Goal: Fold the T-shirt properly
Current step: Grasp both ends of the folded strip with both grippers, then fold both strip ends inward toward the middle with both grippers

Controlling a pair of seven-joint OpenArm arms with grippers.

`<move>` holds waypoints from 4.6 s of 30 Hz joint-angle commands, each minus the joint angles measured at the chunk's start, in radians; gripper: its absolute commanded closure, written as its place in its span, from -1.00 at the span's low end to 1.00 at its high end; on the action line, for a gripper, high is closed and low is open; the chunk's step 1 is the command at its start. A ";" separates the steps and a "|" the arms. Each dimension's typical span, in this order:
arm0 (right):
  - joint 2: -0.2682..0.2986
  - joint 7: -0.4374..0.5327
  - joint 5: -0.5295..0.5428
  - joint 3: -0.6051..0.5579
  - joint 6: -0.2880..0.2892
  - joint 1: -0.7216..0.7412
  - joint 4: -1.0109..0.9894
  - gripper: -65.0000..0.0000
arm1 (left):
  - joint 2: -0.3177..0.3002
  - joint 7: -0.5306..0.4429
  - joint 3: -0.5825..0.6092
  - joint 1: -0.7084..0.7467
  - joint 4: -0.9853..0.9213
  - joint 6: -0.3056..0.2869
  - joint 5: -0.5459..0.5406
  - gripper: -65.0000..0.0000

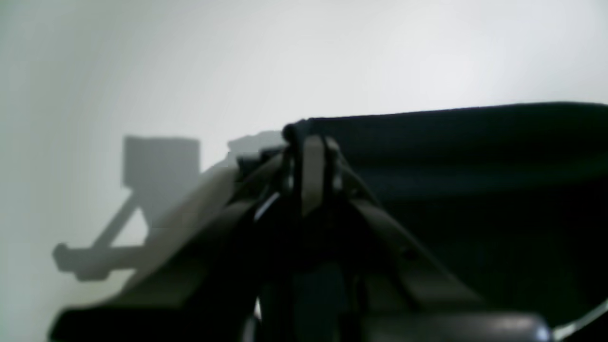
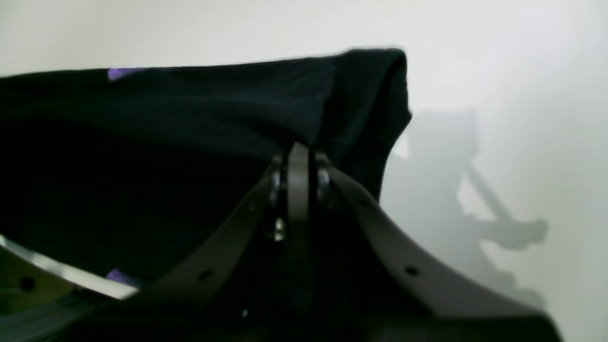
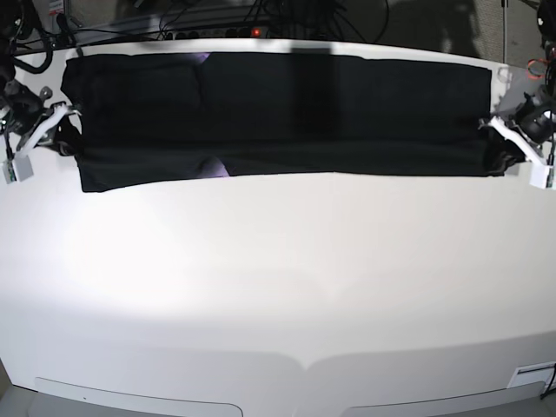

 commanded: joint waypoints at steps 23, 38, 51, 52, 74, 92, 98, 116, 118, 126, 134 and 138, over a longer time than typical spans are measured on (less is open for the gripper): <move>-0.120 0.060 -0.264 0.012 0.021 -0.010 0.014 0.38 | 0.030 -0.072 -0.010 0.074 0.016 0.019 0.217 0.07; -0.102 0.122 -0.212 0.012 0.021 0.029 0.014 0.25 | 0.027 -0.068 -0.011 0.054 -0.148 0.039 0.047 0.02; -0.102 0.161 -0.212 0.012 0.021 0.033 0.014 0.25 | 0.027 0.232 -0.011 0.024 -0.305 -0.245 -0.272 0.02; -0.102 0.161 -0.212 0.012 0.021 0.038 0.014 0.25 | 0.027 0.238 -0.011 0.025 -0.305 -0.245 -0.286 0.02; -0.227 0.090 -0.036 0.008 0.045 0.060 0.039 0.25 | 0.026 -0.006 -0.264 -0.020 -0.305 -0.202 -0.104 1.00; -0.276 0.137 -0.260 -0.419 0.045 0.066 0.039 0.25 | -0.090 0.225 -0.278 -0.023 -0.246 -0.165 -0.337 1.00; -0.276 0.124 -0.269 -0.432 0.045 0.098 0.039 0.25 | 0.082 0.238 -0.278 0.034 -0.069 -0.165 -0.335 1.00; -0.275 0.100 -0.269 -0.432 0.045 0.126 0.039 0.25 | 0.374 0.192 -0.053 -0.002 0.101 -0.037 -0.105 1.00; -0.275 0.100 -0.269 -0.432 0.045 0.126 0.039 0.25 | 0.374 0.192 -0.032 -0.001 0.101 -0.029 -0.105 1.00; -0.275 0.101 -0.269 -0.432 0.045 0.126 0.039 0.25 | 0.374 0.193 0.053 -0.002 0.102 -0.033 -0.166 0.69; -0.275 0.101 -0.269 -0.432 0.045 0.127 0.039 0.25 | 0.376 0.202 0.069 -0.031 0.106 -0.033 -0.222 0.18; -0.275 0.101 -0.269 -0.432 0.045 0.127 0.039 0.25 | 0.377 0.293 0.069 -0.060 0.110 -0.039 -0.341 0.18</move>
